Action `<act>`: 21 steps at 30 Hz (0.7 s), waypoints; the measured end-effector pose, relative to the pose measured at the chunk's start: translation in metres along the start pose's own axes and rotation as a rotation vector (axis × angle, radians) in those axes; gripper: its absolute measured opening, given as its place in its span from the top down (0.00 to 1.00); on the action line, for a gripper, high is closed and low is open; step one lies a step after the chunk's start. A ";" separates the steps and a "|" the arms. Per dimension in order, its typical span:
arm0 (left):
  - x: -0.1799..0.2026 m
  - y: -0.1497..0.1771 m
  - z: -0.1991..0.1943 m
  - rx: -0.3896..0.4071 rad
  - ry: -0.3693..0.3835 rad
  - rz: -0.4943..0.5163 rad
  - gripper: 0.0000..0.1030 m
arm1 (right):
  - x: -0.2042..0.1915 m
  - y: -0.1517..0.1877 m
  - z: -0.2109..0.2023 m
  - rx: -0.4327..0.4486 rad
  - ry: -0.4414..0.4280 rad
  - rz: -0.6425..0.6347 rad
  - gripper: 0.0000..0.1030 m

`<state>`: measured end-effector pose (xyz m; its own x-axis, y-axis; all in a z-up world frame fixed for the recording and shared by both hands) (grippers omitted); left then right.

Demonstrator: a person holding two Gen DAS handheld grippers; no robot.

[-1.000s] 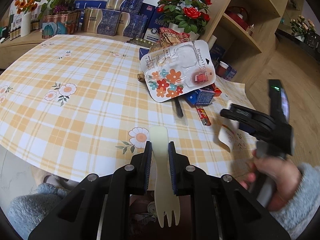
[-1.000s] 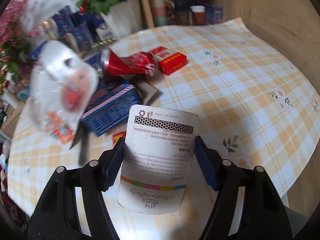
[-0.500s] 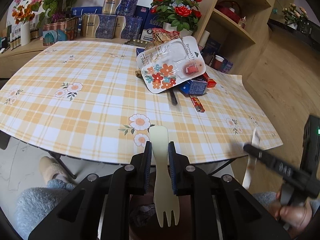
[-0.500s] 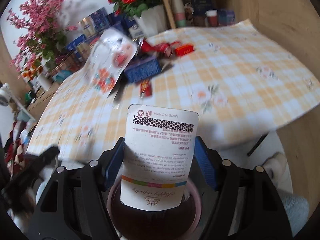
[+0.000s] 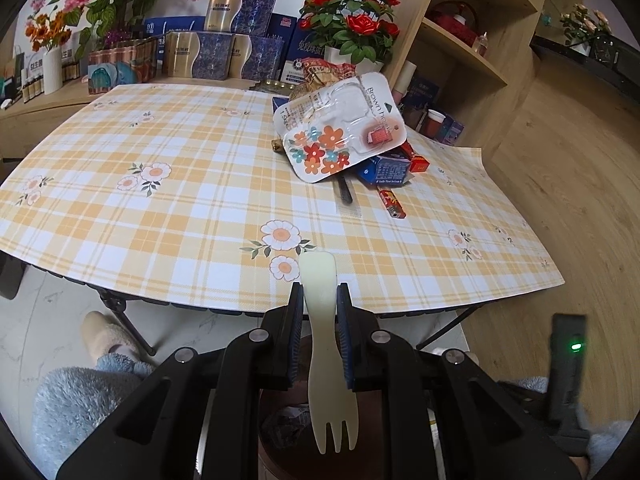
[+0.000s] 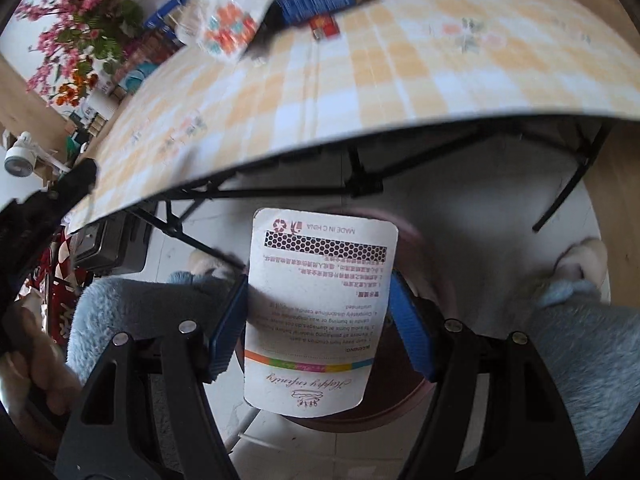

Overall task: Collect trash
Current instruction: 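Carry the card over the brown bin and open the right gripper, then lower the fork into the brown bin and open the left gripper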

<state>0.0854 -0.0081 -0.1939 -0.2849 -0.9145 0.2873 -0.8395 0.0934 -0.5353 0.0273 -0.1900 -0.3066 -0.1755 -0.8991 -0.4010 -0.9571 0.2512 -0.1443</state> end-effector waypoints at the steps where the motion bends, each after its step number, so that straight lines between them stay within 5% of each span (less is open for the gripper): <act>1: -0.001 0.000 0.001 -0.003 -0.001 -0.001 0.84 | 0.003 0.001 0.006 -0.020 -0.002 0.015 0.32; 12: -0.005 0.004 0.012 -0.026 -0.003 -0.005 0.84 | 0.021 0.014 0.059 -0.197 -0.038 0.090 0.30; 15: -0.003 0.005 0.013 -0.025 0.003 0.009 0.84 | 0.017 0.012 0.053 -0.162 -0.045 0.073 0.18; 21: 0.005 0.009 0.013 -0.026 0.038 0.054 0.84 | 0.026 0.002 0.005 0.018 -0.055 0.107 0.10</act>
<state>0.0825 -0.0166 -0.2075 -0.3471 -0.8923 0.2887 -0.8341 0.1530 -0.5300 0.0222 -0.2110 -0.3218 -0.2631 -0.8460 -0.4638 -0.9292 0.3515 -0.1142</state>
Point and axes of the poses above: each gripper's, at about its wrist camera, not at the fingertips, and z roughly the way its jaws point, x to its right, y to its underside, the point moved 4 cm from there along z, roughly the way its jaws point, and after that the axes turned 12 degrees about -x, right-handed, at the moved point
